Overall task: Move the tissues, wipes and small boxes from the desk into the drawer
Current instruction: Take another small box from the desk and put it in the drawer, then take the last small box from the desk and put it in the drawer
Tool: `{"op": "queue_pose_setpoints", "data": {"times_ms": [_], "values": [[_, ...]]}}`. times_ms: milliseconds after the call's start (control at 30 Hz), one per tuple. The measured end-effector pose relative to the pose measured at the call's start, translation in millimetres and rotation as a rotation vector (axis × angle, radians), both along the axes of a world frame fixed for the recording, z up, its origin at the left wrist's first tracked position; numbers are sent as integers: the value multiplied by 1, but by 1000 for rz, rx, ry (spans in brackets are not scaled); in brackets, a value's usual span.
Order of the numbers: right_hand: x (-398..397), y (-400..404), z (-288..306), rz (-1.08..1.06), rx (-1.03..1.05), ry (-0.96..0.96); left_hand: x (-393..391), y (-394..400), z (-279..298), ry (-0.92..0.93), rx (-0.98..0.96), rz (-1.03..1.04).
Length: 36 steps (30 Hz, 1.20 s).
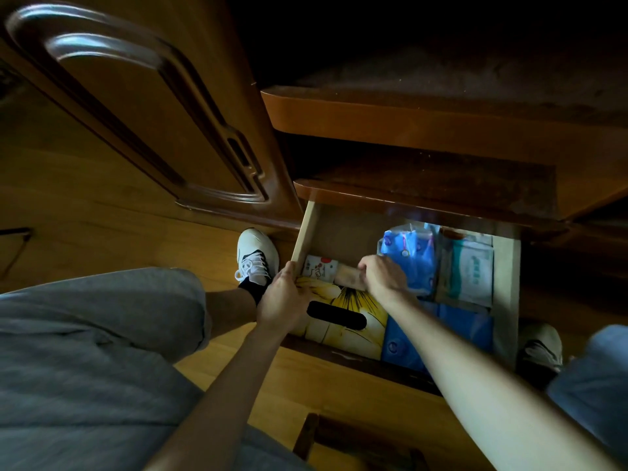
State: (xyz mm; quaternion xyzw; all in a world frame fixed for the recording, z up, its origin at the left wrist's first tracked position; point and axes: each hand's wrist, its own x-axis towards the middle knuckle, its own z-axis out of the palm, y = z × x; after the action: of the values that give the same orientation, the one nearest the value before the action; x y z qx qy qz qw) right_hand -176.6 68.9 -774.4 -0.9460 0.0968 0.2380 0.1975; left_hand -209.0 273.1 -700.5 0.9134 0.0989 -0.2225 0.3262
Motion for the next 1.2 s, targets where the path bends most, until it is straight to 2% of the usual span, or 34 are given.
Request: {"op": "queue_pose_setpoints", "data": {"times_ms": [133,300,467,533,667,733,800,900,967,1067,1200], "values": [[-3,1,-1,96,-119,6,6,8,0,49,15,2],[-3,3,11,147,-142,33,7,7,1,45,28,-32],[-17,-10,55,86,49,-68,-3,-3,13,35,63,-77],[-17,-24,87,97,136,-109,-3,-21,26,-62,138,-98],[-24,-66,172,133,217,-267,7,-63,107,-339,113,-234],[-25,-83,216,133,244,-369,19,-77,158,-581,121,-313],[-30,-107,269,78,255,-517,26,-94,220,-844,62,-360],[-38,-147,353,17,212,-746,46,-126,309,-1047,-30,-392],[-40,-175,399,-10,169,-871,65,-148,355,-1125,-55,-400],[-31,-221,449,-96,102,-1021,95,-187,402,-1137,-59,-444],[-1,-285,479,-242,-27,-1022,143,-242,432,-1086,-29,-498]]}}
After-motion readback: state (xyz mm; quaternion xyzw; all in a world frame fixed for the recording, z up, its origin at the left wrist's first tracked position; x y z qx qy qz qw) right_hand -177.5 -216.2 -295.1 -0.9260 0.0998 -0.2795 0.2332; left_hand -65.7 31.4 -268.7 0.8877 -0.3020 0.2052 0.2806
